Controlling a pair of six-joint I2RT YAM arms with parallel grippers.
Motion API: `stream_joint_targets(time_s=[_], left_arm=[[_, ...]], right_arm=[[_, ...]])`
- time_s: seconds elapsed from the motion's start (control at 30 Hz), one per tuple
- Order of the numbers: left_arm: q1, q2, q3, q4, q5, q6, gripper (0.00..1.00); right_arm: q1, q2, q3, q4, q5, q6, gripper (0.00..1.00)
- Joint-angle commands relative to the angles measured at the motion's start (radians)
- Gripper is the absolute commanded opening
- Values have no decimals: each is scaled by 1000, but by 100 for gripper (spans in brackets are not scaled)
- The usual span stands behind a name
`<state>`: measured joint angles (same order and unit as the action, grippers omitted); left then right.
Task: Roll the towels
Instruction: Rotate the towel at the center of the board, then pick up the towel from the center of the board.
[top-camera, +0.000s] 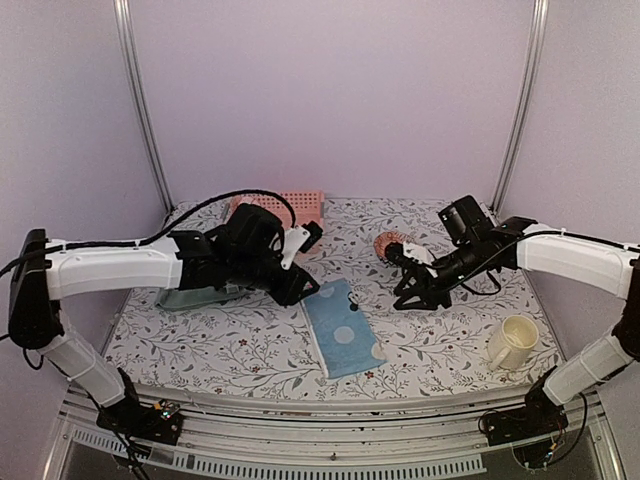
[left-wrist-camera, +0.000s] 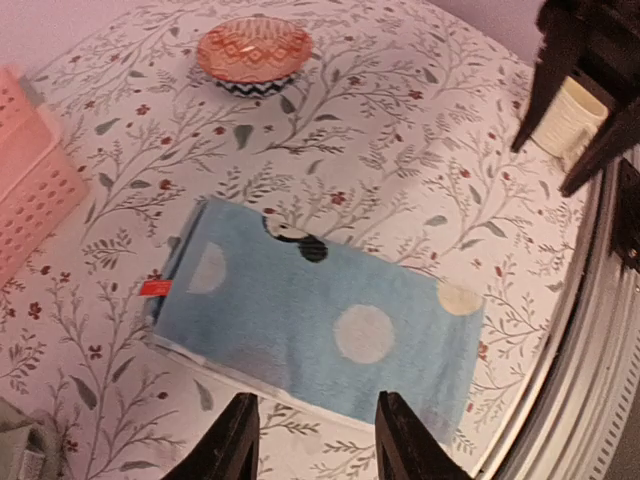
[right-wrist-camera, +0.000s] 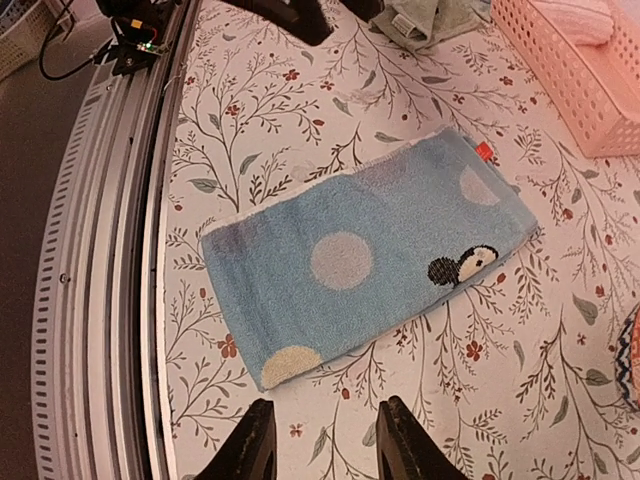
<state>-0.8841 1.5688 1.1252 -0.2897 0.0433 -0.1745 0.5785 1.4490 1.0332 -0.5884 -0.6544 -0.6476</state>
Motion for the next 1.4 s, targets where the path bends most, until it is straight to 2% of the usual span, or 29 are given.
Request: stream_joint_targets(time_s=[0.0,0.2,0.37,0.47,0.7,1.23,1.3,1.37], left_arm=[[-138,-58,-143,87,-21,74,43],[-237,-79,-275,184,-37,-46,48],[-328,-64,-356,281,-88,-90,44],[-374,-26,-353,277,-138,-93,44],[-444,32,-336,265,-161,-87,42],[-455,-33,-467,426,-238,-94,42],[-454,-35,-470,426,-242,-95,42],[-456,-40,-478,430,-245,-97,42]], right_arm=[[95,-53,-59,-14,89,-169,37],[267,25,-148,62,218,-243,38],[364,114,-187,166,311,-254,38],[366,160,-173,192,318,-256,38],[365,197,-140,192,328,-275,38],[366,286,-145,273,388,-258,39],[366,309,-150,275,388,-256,36],[366,334,-156,274,396,-251,27]])
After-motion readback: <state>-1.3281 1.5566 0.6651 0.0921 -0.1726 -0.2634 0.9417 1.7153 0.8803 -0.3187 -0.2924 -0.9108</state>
